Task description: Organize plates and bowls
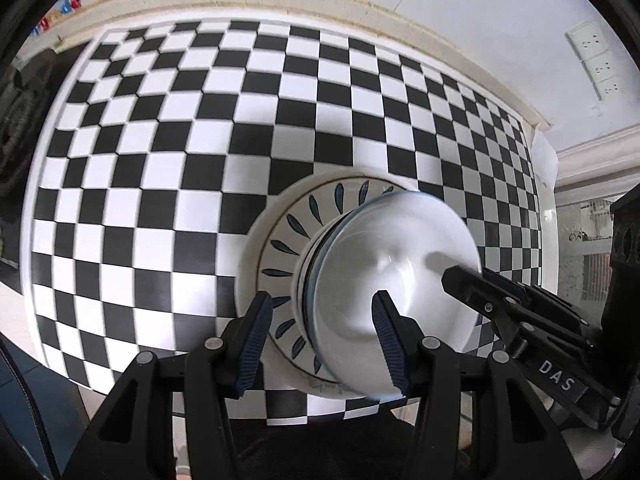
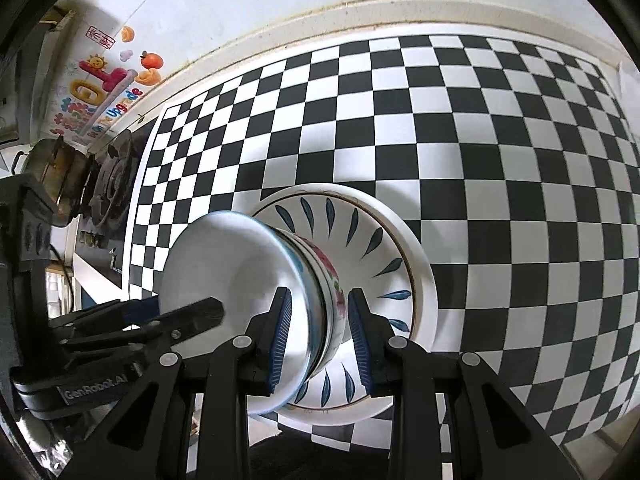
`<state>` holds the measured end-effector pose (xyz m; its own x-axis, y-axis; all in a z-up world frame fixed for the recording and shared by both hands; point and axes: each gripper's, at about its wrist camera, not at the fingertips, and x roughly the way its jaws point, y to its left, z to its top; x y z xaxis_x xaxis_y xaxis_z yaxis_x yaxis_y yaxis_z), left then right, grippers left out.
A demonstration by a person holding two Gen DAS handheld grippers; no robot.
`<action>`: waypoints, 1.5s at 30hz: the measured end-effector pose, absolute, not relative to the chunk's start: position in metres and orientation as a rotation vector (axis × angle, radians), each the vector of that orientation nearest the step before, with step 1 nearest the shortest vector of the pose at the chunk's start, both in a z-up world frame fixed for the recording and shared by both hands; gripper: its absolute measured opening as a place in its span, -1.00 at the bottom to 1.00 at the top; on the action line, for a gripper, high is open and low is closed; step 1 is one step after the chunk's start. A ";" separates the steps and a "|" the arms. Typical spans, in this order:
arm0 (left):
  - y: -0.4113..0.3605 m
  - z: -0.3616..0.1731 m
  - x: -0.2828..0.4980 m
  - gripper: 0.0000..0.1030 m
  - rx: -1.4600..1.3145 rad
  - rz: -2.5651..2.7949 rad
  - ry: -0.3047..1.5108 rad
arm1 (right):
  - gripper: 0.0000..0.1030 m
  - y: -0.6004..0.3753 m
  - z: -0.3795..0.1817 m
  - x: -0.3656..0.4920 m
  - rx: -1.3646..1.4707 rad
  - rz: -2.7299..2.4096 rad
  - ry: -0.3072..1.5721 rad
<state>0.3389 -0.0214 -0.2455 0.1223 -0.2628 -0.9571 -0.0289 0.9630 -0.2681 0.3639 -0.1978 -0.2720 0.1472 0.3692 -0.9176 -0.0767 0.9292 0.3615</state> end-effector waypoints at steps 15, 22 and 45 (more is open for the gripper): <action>-0.012 -0.161 0.260 0.38 -0.069 -0.137 1.158 | 0.38 -0.185 -0.173 0.270 0.153 0.192 1.150; -0.004 -0.127 0.217 0.84 -0.035 -0.099 1.027 | 0.71 -0.184 -0.131 0.209 0.098 0.095 1.059; -0.012 -0.009 0.026 0.91 -0.003 0.013 0.748 | 0.78 -0.210 0.006 0.011 0.059 0.089 0.745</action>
